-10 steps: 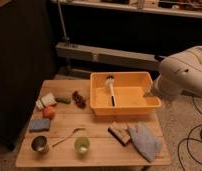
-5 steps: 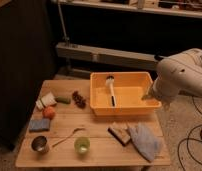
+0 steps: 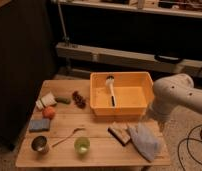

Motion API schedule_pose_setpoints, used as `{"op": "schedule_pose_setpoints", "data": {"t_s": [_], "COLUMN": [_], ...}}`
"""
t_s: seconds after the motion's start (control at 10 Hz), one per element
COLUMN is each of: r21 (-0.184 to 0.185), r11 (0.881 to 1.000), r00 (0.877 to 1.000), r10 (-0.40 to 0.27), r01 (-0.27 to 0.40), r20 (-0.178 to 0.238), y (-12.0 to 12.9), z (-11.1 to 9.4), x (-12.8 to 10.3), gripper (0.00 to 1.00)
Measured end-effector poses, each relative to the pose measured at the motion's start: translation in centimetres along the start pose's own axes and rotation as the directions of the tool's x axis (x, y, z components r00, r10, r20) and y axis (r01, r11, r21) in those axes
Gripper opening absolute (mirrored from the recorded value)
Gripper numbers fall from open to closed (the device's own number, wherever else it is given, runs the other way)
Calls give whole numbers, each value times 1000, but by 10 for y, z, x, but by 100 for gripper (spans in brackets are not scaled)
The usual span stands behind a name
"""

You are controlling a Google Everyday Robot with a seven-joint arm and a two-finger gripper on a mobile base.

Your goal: Wipe table surface with towel

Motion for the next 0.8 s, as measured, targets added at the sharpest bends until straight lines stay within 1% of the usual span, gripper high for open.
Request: {"op": "schedule_pose_setpoints", "data": {"t_s": [0.2, 0.3, 0.4, 0.5, 0.6, 0.7, 0.8], "r21": [33, 37, 22, -11, -82, -193, -260], "r11": [999, 999, 998, 997, 991, 970, 953], "r00": [996, 993, 986, 978, 968, 963, 964], "r10": [19, 36, 56, 71, 88, 96, 88], "r01": [-16, -33, -53, -75, -109, -147, -155], "r20": [-85, -111, -160, -195, -234, -252, -251], "y": [-36, -52, -63, -73, -84, -90, -90], "z": [42, 54, 64, 67, 72, 73, 73], "x": [20, 25, 33, 40, 48, 54, 55], "gripper": [65, 65, 65, 65, 65, 65, 65]}}
